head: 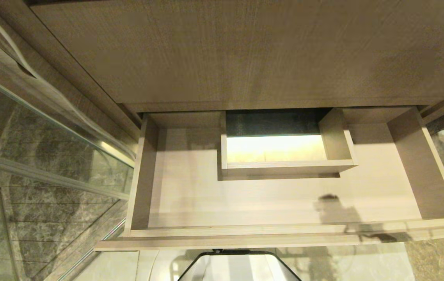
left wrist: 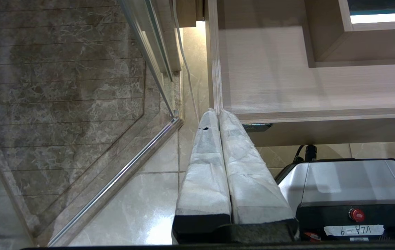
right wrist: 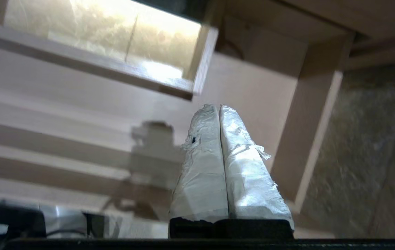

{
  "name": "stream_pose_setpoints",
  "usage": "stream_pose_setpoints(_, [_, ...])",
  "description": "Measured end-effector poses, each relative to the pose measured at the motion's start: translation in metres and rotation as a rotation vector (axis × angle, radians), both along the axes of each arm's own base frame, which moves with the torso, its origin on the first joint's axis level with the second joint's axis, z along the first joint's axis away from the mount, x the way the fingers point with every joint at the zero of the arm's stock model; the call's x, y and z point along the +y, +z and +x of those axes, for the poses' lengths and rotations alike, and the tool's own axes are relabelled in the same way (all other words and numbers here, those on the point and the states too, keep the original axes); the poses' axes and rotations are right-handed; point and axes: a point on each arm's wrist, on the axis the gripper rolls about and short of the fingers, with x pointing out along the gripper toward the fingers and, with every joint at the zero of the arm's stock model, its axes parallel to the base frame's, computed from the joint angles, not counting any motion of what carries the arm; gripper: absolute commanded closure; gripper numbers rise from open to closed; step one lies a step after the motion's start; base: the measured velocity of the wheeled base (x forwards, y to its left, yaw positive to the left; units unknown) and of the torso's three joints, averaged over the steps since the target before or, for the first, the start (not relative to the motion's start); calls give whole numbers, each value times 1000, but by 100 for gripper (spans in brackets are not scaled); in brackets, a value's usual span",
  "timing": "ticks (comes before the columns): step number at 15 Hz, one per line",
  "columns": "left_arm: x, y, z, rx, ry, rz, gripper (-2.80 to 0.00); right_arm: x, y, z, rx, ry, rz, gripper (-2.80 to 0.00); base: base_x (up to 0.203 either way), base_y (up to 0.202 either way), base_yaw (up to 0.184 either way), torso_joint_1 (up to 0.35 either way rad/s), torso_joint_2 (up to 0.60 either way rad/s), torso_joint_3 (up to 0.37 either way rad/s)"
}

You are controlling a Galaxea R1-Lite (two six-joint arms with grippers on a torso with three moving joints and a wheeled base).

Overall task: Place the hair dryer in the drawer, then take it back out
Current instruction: Pick up the hairdryer

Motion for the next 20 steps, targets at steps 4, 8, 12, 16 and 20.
stream_pose_setpoints(4, [0,0,0,0,0,0,0,0,0,-30,-13,-43,-8,0,0,0,0,0,0,0])
stream_pose_setpoints(8, [0,0,0,0,-2,0,0,-3,-2,-52,-56,-123,21,0,0,0,0,0,0,0])
stream_pose_setpoints(12, [0,0,0,0,0,0,0,-4,-14,-72,-66,-194,73,0,0,0,0,0,0,0])
stream_pose_setpoints(16, [0,0,0,0,-1,0,0,-7,-48,-102,-96,-388,90,0,0,0,0,0,0,0])
stream_pose_setpoints(20, [0,0,0,0,-1,0,0,-5,-74,-127,-158,-363,139,0,0,0,0,0,0,0])
